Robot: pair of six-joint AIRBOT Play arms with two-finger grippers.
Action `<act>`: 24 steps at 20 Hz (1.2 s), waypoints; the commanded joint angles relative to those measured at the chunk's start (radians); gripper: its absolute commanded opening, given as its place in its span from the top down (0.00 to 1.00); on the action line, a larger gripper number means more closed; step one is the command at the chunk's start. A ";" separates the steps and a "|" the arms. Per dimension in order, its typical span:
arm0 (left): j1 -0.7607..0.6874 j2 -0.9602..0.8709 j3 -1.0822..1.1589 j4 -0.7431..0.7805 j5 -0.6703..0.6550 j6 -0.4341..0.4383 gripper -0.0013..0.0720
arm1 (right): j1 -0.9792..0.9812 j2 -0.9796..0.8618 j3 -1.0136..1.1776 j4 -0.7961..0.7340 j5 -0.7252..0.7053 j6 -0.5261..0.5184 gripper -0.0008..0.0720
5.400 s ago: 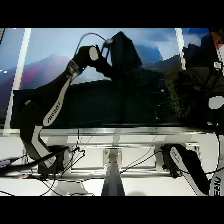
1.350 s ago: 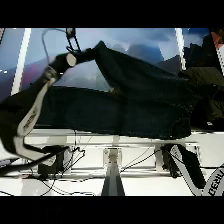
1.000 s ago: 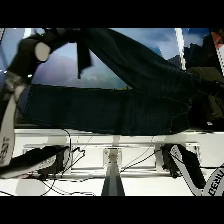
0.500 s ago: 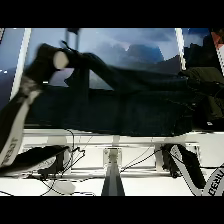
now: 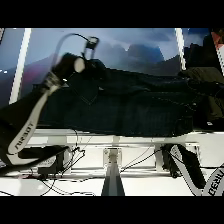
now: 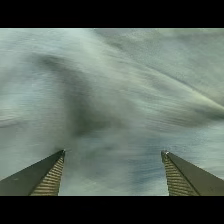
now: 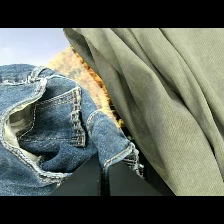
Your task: Fold the clothes and pants, and hang the long-sleeved shirts on hangers.
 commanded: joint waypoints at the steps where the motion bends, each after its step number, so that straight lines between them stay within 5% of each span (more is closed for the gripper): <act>1: 0.219 0.069 -0.001 0.006 -0.119 -0.001 0.03 | 0.000 0.001 0.000 0.002 0.001 0.000 0.96; 3: 0.344 0.072 -0.010 0.006 -0.171 0.039 0.07 | 0.000 0.001 0.000 0.002 0.000 0.000 0.96; 4: 0.401 0.072 -0.029 0.005 -0.170 0.072 0.26 | 0.000 0.001 0.000 0.002 0.000 0.000 0.96; 5: 0.449 0.071 -0.060 -0.005 -0.163 0.113 0.35 | 0.000 0.001 0.000 0.002 0.000 0.000 0.96; 11: 0.620 -0.038 -0.186 -0.290 -0.115 0.352 0.26 | 0.000 0.001 0.000 0.002 0.001 0.000 0.96; 16: 0.626 -0.165 -0.185 -0.547 0.032 0.478 0.27 | 0.000 0.001 0.000 0.008 0.001 0.002 0.96; 21: 0.597 -0.208 -0.185 -0.653 0.057 0.554 0.38 | 0.000 0.000 0.000 0.031 0.000 0.003 0.96; 23: 0.598 -0.208 -0.178 -0.653 0.061 0.567 0.89 | 0.000 0.001 0.000 0.033 0.000 0.002 0.96; 24: 0.605 -0.208 -0.165 -0.653 0.061 0.567 0.96 | 0.000 0.001 0.000 0.033 0.000 0.002 0.96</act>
